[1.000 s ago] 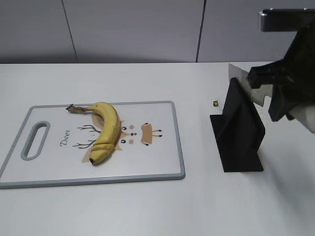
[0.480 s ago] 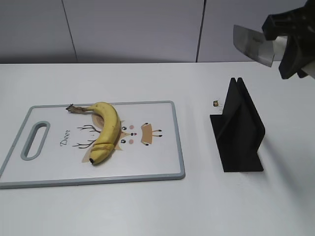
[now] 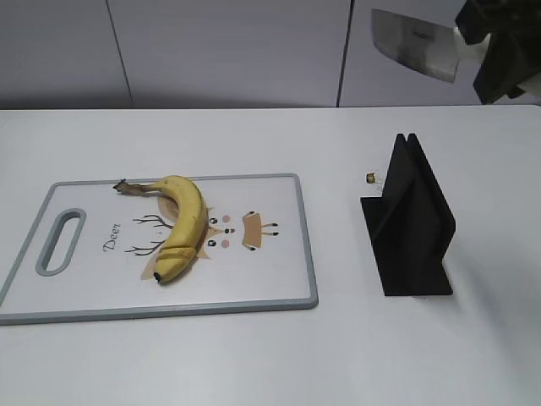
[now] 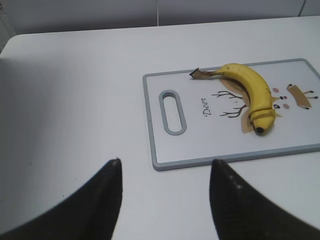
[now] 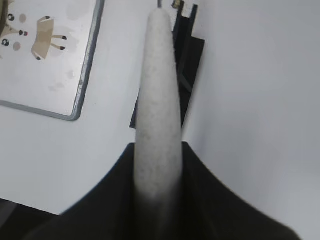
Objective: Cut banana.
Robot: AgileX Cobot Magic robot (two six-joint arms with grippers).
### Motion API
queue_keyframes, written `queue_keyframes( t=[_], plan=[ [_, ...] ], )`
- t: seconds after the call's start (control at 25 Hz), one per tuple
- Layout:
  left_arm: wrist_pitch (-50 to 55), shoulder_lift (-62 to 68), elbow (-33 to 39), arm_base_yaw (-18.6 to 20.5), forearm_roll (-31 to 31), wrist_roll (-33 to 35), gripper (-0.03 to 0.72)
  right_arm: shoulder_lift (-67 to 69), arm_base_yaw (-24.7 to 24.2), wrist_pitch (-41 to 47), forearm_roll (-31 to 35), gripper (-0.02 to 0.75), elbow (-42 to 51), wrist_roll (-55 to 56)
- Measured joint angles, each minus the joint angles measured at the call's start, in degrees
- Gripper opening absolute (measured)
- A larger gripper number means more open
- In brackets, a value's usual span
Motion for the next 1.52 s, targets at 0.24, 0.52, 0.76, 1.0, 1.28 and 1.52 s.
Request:
queue_keyframes(
  t=[0.24, 0.52, 0.76, 1.0, 1.28, 1.52],
  plan=[
    [-7.54, 11.82, -3.19, 0.00, -2.04, 4.23, 0.543, 0.31, 0.00, -7.18, 3.86, 0.162, 0.00, -20.38],
    [-14.82, 31.84, -10.39, 0.00, -10.67, 20.24, 0.543, 6.36, 0.00, -12.32, 7.53, 0.162, -2.59, -38.30],
    [-12.43, 51.07, -22.55, 0.00, -20.19, 36.65, 0.574, 13.16, 0.00, -12.23, 11.68, 0.162, -7.52, -56.70],
    [0.11, 65.84, -35.23, 0.00, -26.15, 54.97, 0.591, 19.29, 0.00, -11.69, 19.54, 0.162, -9.90, -74.06],
    [6.31, 79.85, -42.10, -2.06, -25.09, 65.10, 0.591, 27.07, 0.07, -10.77, 27.86, 0.162, -11.51, -86.50],
    [2.93, 86.62, -42.31, -7.15, -20.30, 67.29, 0.590, 30.57, 0.11, -9.89, 31.58, 0.162, -11.73, -90.86]
  ],
)
